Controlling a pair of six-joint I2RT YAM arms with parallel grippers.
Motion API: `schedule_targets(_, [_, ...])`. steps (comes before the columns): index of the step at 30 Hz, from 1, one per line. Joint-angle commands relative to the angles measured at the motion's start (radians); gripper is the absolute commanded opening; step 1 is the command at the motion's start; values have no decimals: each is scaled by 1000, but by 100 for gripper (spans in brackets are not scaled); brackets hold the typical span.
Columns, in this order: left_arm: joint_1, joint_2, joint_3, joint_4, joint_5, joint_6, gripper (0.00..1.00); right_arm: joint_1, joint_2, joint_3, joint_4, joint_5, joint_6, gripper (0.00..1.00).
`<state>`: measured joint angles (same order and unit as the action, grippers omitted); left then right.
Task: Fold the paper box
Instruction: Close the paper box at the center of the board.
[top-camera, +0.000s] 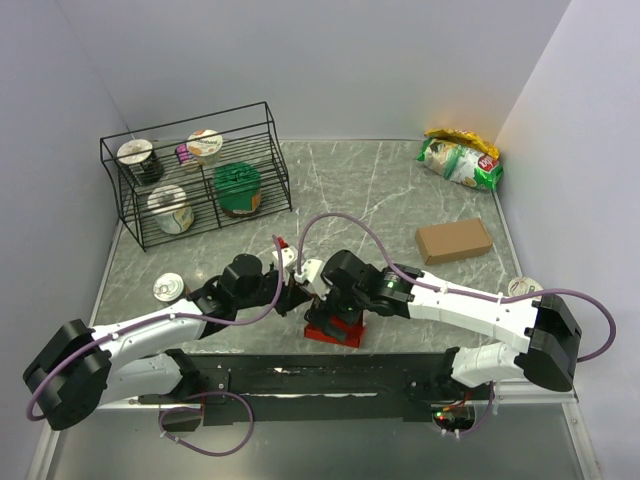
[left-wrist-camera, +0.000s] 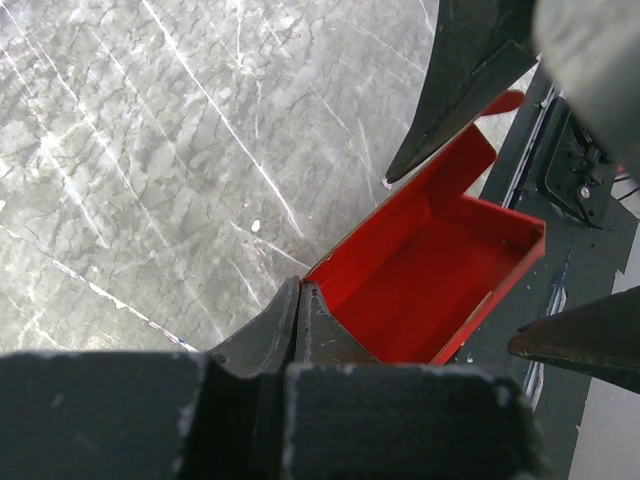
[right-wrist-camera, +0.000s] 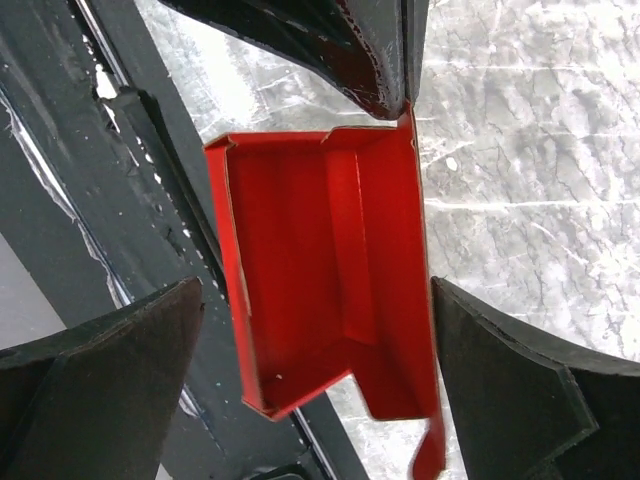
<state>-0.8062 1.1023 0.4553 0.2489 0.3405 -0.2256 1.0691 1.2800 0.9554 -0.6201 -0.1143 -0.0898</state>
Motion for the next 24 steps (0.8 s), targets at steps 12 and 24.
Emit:
schedule_targets(12, [-10,-90,-29,85,-320,187,1,-61,-111,29,164,404,156,100])
schedule_targets(24, [-62,-36,-52,167,-390,278,1,-208,-130,-15,396,289,294,80])
